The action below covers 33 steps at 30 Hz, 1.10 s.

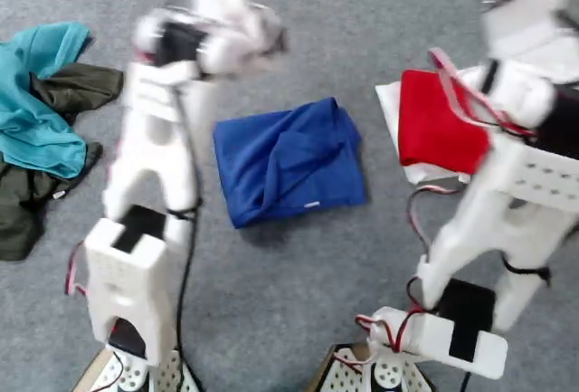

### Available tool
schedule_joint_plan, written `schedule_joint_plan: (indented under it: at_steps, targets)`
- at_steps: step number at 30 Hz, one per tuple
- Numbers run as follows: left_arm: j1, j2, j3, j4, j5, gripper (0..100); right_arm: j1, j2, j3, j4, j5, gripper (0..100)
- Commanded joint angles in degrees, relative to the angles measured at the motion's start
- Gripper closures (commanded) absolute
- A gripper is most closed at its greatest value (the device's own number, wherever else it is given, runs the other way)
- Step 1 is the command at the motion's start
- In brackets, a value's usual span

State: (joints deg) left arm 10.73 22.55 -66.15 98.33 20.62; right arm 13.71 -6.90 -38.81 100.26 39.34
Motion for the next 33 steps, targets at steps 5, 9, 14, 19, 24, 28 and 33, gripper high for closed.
schedule_joint_plan:
  at_steps: [5, 9, 14, 19, 24, 28, 33]
  targets:
    - [-24.13, -0.79, 6.90, 2.55, -13.89, 97, -20.92, 5.41, 14.02, -1.23, -7.74, 98.3]
    - [-33.80, -0.79, 20.97, 2.46, -16.79, 97, -28.48, 13.23, 12.70, -2.81, -8.44, 98.5]
    - [-39.96, -4.04, 39.60, -4.57, -17.41, 97, -35.52, 25.45, 5.67, -4.92, -8.53, 98.5]
    - [-38.11, -16.62, 73.45, -29.98, -17.41, 97, -36.66, 39.34, -4.97, -7.38, -8.53, 98.5]
    - [-33.98, -32.18, 101.05, -52.92, -17.05, 97, -36.66, 50.77, -16.84, -2.02, -8.53, 98.5]
    - [-31.25, -36.92, 109.49, -60.57, -16.97, 97, -36.31, 57.36, -23.34, 0.62, -8.53, 98.5]
    - [-28.97, -34.29, 110.73, -65.58, -16.97, 97, -33.76, 59.82, -22.37, 0.88, -8.62, 98.5]
